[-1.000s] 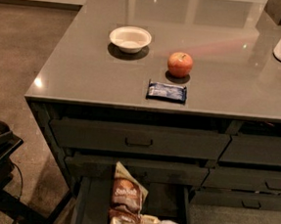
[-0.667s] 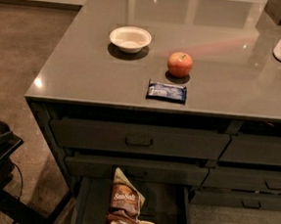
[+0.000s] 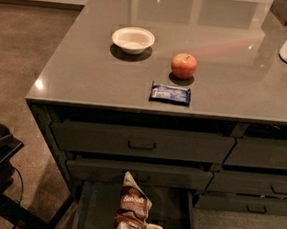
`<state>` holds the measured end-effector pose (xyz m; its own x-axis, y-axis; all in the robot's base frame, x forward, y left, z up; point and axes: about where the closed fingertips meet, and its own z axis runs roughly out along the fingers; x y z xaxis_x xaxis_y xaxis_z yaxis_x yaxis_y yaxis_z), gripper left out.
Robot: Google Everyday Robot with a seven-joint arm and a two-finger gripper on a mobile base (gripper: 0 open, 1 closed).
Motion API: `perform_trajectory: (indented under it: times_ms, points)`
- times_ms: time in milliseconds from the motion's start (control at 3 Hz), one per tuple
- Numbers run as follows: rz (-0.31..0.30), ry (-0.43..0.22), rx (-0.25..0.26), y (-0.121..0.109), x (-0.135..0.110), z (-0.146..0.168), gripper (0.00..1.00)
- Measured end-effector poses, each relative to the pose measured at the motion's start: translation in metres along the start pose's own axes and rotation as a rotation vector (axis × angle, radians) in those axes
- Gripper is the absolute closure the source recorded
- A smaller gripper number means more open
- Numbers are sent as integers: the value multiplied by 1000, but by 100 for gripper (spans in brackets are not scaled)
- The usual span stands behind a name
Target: Place brown chip bag into bottom drawer
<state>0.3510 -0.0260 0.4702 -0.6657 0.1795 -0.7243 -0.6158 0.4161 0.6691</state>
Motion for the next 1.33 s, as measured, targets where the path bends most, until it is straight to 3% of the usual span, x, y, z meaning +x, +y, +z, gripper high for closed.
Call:
perform_trajectory:
  times_ms: [667,1333]
  points:
    - [113,-68,8,-97,14,-10,100]
    - [272,-143,70,-165,67,-3,100]
